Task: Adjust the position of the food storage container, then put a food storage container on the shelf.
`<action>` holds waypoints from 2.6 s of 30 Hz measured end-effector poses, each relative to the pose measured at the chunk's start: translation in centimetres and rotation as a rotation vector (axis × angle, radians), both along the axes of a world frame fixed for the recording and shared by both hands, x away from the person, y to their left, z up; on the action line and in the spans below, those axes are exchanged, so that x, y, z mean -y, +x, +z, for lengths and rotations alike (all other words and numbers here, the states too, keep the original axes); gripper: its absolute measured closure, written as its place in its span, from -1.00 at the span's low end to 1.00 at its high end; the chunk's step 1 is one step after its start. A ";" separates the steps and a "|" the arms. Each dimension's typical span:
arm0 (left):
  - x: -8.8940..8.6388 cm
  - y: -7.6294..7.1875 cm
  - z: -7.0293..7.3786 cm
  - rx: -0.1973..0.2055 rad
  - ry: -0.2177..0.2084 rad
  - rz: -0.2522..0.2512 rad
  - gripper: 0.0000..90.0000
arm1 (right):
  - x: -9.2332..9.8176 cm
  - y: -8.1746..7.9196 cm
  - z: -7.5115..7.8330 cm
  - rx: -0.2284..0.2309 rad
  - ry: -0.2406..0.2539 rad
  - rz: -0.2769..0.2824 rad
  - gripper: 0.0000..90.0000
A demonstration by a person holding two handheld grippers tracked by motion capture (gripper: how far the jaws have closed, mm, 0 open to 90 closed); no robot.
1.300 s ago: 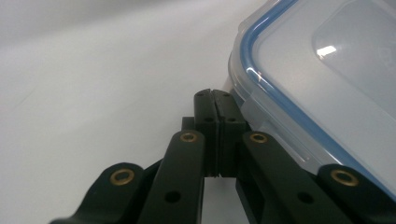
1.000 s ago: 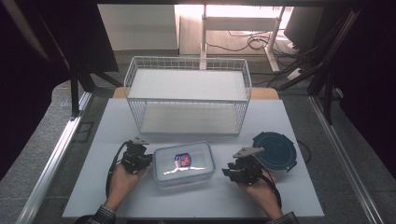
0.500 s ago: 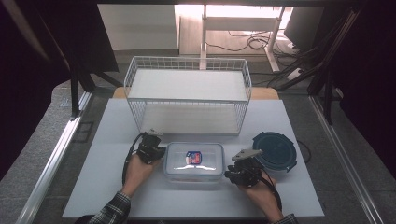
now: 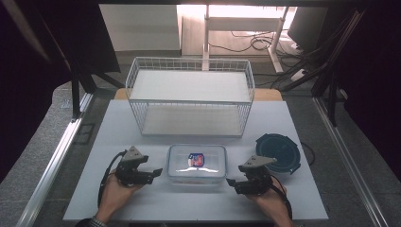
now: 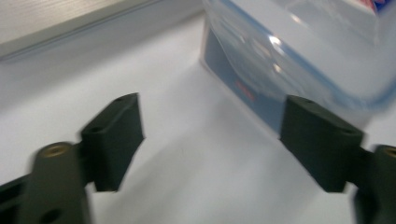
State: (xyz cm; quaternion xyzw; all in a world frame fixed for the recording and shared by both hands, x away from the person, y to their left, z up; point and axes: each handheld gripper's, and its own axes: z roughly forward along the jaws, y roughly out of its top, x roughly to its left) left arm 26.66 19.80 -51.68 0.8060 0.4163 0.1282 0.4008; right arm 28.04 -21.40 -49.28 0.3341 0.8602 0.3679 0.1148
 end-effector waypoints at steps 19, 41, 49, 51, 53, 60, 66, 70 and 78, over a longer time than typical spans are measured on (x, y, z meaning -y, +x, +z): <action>-0.4 -1.0 -0.5 0.014 -0.056 -0.003 -0.90 | 0.1 -1.0 0.2 0.062 0.082 0.043 -0.92; 3.7 3.4 2.1 -0.092 -0.140 -0.117 -0.92 | -2.6 2.0 1.6 -0.075 0.104 -0.007 -0.95; 5.3 5.8 1.0 -0.195 -0.166 -0.158 -1.00 | -3.6 4.4 0.6 -0.176 0.114 -0.004 -0.98; 5.3 5.9 0.6 -0.233 -0.201 -0.175 -1.00 | -3.7 5.0 0.2 -0.236 0.148 0.005 -0.98; 5.1 5.8 0.4 -0.264 -0.214 -0.184 -1.00 | -3.8 5.3 -0.2 -0.293 0.178 0.020 -0.95; 3.4 5.0 0.5 -0.338 -0.259 -0.219 -0.64 | -3.0 5.0 0.0 -0.346 0.204 0.019 -0.67; 2.3 3.6 0.8 -0.342 -0.319 -0.197 -0.30 | -2.0 3.8 0.5 -0.349 0.241 0.000 -0.31; 1.8 3.1 0.9 -0.328 -0.363 -0.186 0.00 | -0.6 3.1 1.1 -0.331 0.311 -0.015 0.05; 1.8 2.9 1.3 -0.271 -0.383 -0.141 0.11 | -0.6 2.5 1.9 -0.264 0.302 -0.046 0.16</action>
